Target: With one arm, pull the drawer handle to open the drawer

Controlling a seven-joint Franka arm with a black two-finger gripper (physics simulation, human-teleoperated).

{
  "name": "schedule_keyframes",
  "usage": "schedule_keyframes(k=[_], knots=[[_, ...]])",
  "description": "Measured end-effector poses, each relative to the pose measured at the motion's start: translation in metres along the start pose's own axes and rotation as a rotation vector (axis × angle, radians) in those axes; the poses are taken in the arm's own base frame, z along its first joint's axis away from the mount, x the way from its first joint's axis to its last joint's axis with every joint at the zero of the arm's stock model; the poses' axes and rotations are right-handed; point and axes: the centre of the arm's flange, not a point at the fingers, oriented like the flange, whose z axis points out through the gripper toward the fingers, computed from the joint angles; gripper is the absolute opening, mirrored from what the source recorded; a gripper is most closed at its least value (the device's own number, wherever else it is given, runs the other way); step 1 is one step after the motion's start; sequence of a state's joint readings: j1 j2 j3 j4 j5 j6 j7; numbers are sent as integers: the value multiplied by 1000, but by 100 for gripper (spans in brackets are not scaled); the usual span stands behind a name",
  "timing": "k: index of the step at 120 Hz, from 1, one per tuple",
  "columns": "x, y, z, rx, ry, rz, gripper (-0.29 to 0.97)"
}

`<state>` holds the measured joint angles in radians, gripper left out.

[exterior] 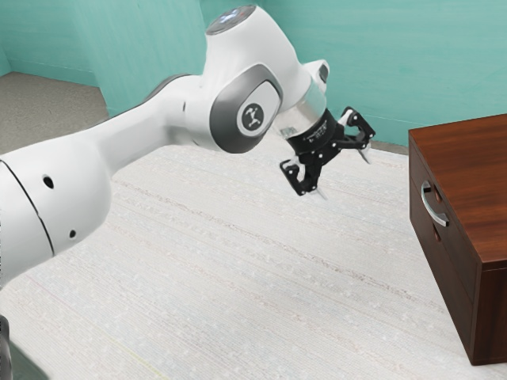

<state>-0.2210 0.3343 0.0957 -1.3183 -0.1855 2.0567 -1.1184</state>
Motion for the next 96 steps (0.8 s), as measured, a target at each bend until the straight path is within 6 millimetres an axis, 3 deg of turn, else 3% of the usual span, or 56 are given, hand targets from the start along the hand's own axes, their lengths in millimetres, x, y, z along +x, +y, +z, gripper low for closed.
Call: schedule_keyframes(k=[33,70,96], knots=[[-17,13,11,-62,-2,30,67],[-38,24,39,-86,-16,68,55],[-49,29,41,-104,-21,86,52]])
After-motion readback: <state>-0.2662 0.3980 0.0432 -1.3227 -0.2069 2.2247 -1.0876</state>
